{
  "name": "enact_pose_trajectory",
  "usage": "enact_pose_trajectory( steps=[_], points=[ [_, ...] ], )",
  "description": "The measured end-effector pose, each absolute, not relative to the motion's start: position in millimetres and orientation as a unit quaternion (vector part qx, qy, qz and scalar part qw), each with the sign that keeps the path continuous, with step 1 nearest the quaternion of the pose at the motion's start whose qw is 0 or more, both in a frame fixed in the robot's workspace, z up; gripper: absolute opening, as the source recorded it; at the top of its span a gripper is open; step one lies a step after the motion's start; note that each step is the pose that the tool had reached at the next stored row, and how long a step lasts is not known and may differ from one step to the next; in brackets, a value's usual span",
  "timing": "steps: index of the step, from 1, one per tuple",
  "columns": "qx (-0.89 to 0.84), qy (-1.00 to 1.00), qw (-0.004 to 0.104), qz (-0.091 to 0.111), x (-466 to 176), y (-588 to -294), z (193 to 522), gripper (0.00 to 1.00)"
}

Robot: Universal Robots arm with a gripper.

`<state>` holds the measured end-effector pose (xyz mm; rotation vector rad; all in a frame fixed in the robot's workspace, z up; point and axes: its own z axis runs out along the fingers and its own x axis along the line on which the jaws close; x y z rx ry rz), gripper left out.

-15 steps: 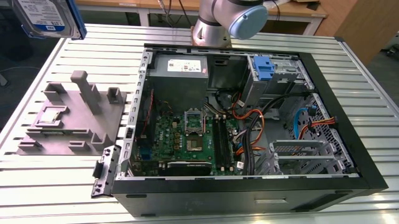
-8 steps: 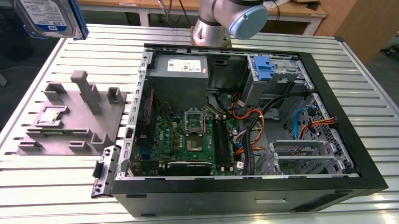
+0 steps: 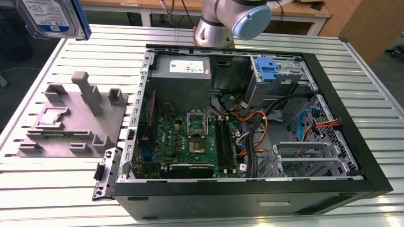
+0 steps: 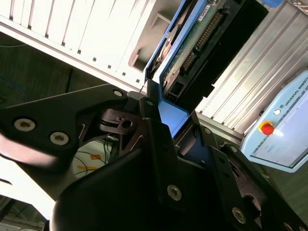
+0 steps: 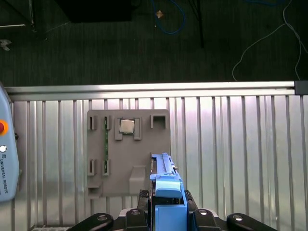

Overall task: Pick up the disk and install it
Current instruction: 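Pick up the disk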

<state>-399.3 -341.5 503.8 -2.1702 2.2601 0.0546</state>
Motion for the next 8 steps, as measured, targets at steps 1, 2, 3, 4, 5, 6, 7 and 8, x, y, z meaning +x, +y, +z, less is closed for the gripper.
enact_pose_trajectory(
  steps=[1, 2, 3, 4, 5, 6, 7, 8],
  points=[
    [-0.693, 0.721, 0.004, 0.017, -398.7, -341.5, 503.7, 0.36],
    [-0.692, 0.721, 0.004, 0.017, -398.3, -341.5, 503.7, 0.36],
    [-0.692, 0.721, 0.004, 0.017, -398.3, -341.5, 503.7, 0.36],
    [-0.692, 0.721, 0.004, 0.017, -398.1, -341.5, 503.7, 0.36],
    [-0.692, 0.721, 0.004, 0.017, -397.7, -341.5, 503.8, 0.36],
    [-0.693, 0.721, 0.004, 0.017, -397.2, -341.5, 503.8, 0.36],
    [-0.692, 0.721, 0.004, 0.017, -396.8, -341.5, 503.8, 0.36],
    [-0.693, 0.721, 0.004, 0.017, -396.0, -341.5, 503.8, 0.36]
  ],
)
